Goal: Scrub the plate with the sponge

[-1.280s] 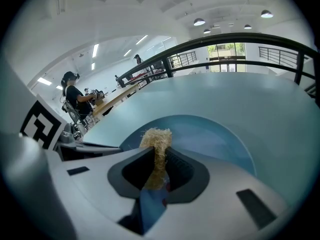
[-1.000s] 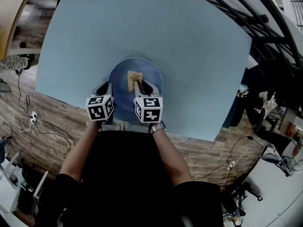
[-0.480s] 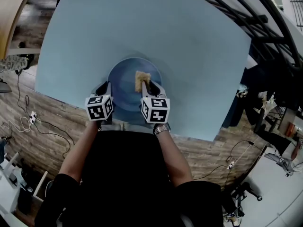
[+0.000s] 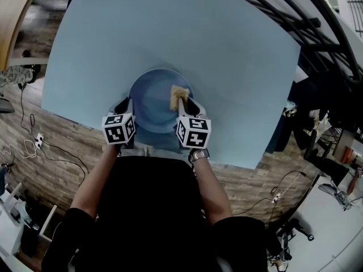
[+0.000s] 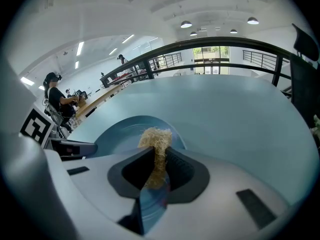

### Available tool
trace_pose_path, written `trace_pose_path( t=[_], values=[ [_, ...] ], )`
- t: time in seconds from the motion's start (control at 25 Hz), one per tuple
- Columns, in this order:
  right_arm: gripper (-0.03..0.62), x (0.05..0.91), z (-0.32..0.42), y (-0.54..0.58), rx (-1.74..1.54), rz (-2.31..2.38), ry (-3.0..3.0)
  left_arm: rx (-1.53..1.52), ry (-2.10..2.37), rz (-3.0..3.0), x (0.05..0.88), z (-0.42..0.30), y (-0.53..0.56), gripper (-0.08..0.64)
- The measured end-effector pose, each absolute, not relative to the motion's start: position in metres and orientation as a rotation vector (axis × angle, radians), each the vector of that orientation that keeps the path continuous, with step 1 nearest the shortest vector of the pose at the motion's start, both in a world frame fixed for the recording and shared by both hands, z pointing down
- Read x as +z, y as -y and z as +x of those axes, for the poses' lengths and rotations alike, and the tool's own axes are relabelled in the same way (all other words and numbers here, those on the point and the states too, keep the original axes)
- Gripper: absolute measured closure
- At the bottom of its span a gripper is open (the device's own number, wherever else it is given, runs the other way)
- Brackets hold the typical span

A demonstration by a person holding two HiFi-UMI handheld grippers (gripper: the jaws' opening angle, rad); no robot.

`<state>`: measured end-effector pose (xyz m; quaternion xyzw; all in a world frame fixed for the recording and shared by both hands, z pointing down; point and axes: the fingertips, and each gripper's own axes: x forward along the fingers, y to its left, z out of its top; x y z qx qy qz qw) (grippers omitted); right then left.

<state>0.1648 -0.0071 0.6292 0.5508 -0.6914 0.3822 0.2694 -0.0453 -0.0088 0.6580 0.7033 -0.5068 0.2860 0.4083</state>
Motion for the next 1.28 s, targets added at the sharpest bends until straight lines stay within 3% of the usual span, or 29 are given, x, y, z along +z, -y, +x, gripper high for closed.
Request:
trace_pose_path(
  t=[0.8,1.28],
  values=[
    [0.523,0.621,0.19,0.002,0.968,1.504,1.813,0.711,1.282,1.77,0.657,-0.043,0.008,0.554],
    [0.525,0.596,0.155,0.006,1.063,1.483,1.951,0.712,1.288,1.766,0.656,-0.043,0.008,0.554]
  ],
)
